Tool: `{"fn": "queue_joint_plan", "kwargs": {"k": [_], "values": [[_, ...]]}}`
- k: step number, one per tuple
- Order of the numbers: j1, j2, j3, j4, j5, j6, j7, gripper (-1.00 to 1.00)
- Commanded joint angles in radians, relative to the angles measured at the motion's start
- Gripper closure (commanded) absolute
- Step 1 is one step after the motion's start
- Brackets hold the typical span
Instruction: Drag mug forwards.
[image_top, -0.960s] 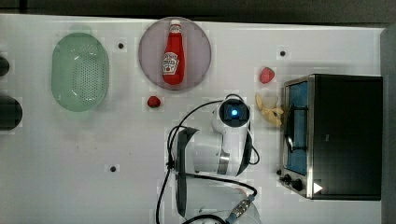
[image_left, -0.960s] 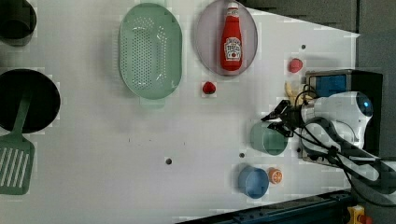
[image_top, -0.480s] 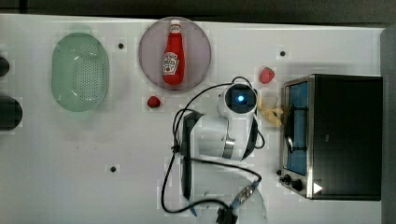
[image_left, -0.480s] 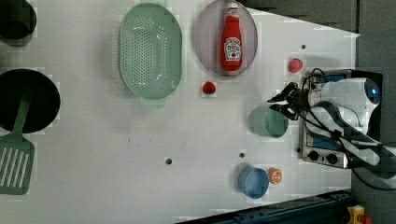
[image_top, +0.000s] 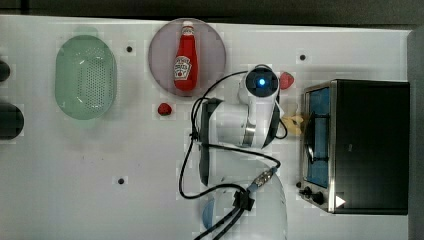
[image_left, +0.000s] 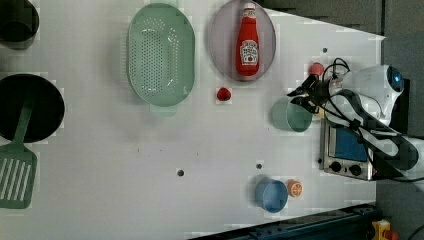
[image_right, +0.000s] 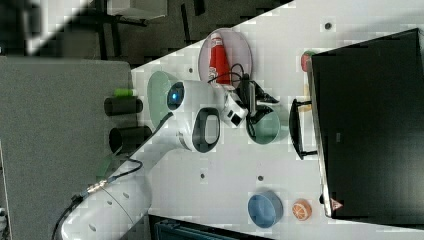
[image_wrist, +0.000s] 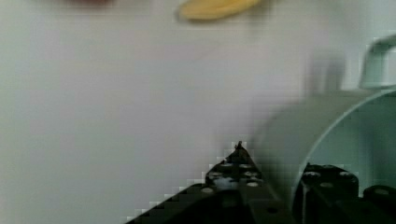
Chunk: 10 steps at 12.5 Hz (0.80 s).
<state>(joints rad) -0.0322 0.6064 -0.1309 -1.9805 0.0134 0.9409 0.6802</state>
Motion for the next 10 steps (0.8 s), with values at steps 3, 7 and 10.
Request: {"fn": "queue_joint_plan", "kwargs": {"k": [3,7,10], "values": [[0.000,0.059,0.003,0.188,-0.003,-0.064,0.017,0.65],[0.001,0.140,0.004,0.324,-0.003,-0.070,0.017,0.65],[0.002,0.191,0.008,0.414,-0.003,-0.093,0.017,0.65]]}}
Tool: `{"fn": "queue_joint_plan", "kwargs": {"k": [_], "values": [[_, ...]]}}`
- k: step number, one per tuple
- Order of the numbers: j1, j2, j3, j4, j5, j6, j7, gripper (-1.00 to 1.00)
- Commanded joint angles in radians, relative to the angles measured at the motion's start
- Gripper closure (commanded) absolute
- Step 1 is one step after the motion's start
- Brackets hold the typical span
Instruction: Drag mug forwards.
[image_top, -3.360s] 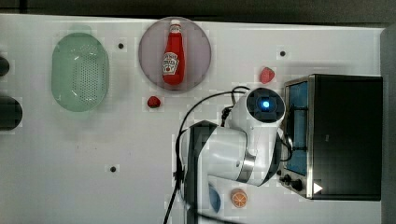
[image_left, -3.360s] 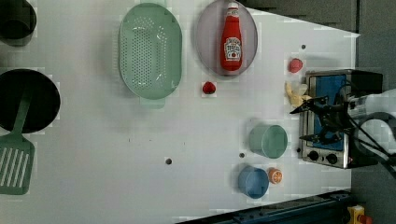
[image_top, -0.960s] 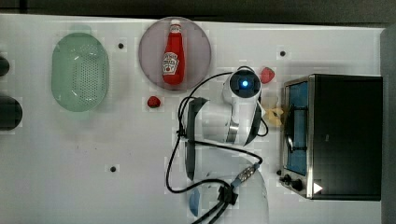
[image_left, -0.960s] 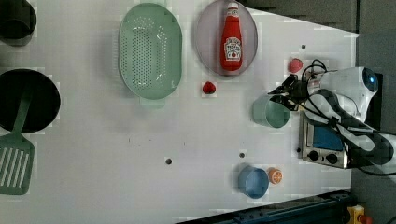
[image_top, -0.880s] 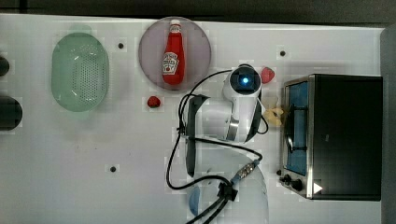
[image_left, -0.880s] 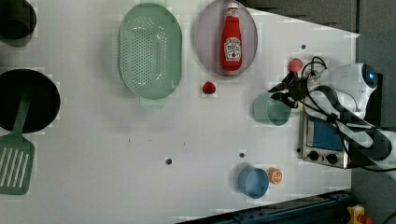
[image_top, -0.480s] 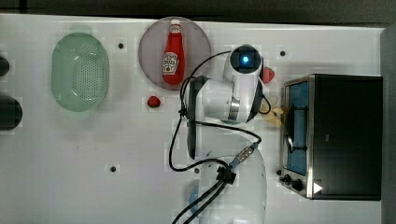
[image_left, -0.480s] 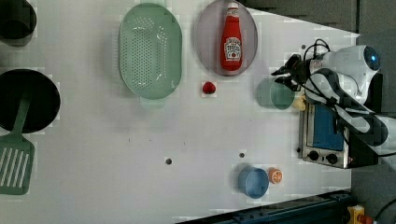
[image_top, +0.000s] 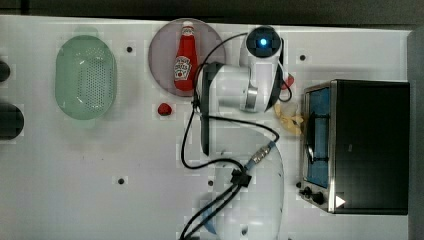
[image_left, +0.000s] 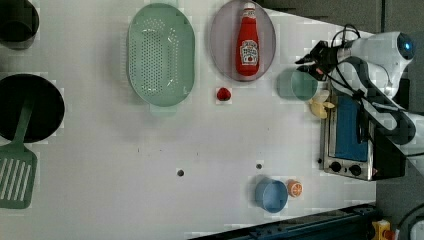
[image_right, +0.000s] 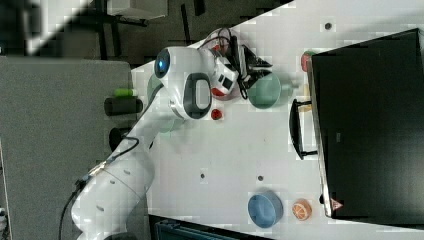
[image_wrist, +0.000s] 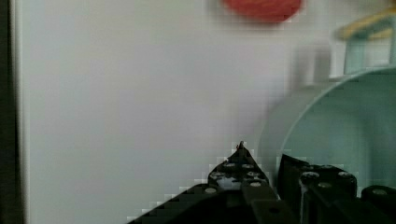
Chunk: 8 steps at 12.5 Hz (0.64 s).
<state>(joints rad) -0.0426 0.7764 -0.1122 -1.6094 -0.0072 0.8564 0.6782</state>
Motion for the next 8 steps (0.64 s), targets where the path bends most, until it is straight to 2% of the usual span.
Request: {"fn": "queue_joint_plan", "kwargs": {"k": [1,4,5,8], "values": [[0.014,0.037,-0.010,0.074,0.018,-0.013,0.019,0.65],[0.015,0.053,-0.012,0.110,0.018,-0.048,0.019,0.65],[0.015,0.053,-0.012,0.113,0.018,-0.052,0.019,0.57],[0.018,0.037,-0.012,0.112,0.018,-0.054,0.019,-0.09]]}}
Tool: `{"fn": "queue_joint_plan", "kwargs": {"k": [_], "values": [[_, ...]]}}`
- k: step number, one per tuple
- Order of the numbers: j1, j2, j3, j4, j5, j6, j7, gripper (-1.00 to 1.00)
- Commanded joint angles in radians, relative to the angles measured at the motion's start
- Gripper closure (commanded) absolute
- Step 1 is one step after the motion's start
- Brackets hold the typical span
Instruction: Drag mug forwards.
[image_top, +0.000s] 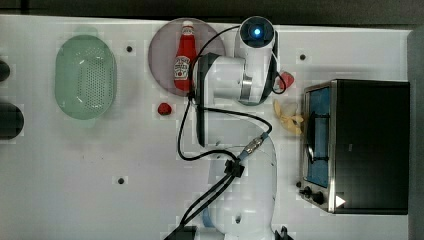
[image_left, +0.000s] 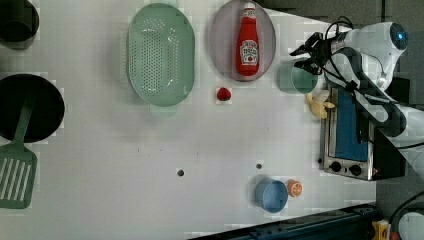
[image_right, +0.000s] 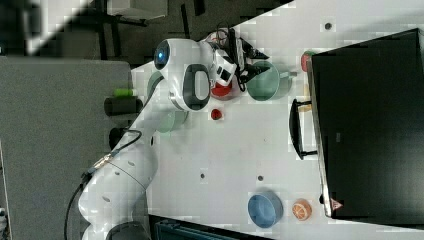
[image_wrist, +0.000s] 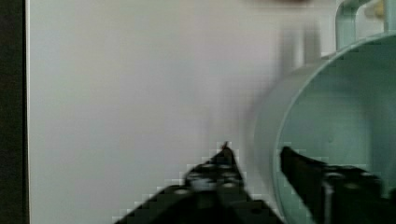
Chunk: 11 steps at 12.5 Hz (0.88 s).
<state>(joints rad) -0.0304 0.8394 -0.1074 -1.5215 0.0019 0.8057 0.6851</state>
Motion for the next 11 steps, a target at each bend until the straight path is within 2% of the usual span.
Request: {"fn": "queue_joint_plan", "kwargs": {"k": [1,4,11], "values": [[0.009,-0.047,-0.017,0.024,0.009,-0.008,0.011,-0.32],[0.018,-0.137,-0.017,-0.011,0.005,-0.084,-0.016,-0.98],[0.093,-0.387,-0.013,-0.251,0.004,-0.098,-0.190,-1.00]]}}
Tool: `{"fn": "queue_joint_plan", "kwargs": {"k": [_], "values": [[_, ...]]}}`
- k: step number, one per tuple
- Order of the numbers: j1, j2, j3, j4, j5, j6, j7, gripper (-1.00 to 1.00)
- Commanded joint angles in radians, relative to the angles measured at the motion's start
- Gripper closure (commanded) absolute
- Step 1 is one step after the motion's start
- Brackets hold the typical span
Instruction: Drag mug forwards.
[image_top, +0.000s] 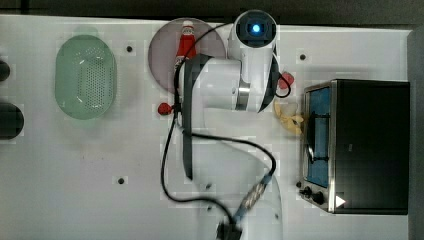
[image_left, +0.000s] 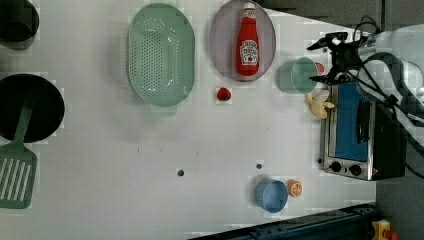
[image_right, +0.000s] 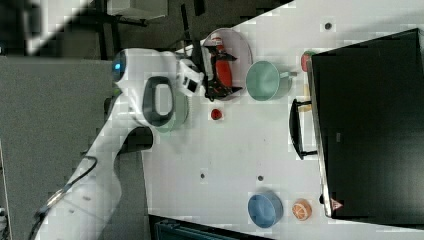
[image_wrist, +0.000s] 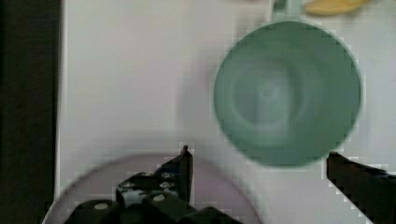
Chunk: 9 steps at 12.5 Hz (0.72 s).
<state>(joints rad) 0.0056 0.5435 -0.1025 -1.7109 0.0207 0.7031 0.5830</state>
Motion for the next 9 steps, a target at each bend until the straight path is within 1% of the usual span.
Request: {"fn": "queue_joint_plan", "kwargs": {"k": [1,4,6,9], "values": [[0.066,-0.130,-0.018,-0.089,-0.015,0.005,-0.122,-1.00],[0.073,-0.242,-0.019,-0.153,-0.015,0.000,-0.249,-1.00],[0.073,-0.308,-0.023,-0.177,-0.015,-0.037,-0.324,-1.00],[0.072,-0.409,-0.030,-0.179,-0.014,-0.232,-0.345,-1.00]]}}
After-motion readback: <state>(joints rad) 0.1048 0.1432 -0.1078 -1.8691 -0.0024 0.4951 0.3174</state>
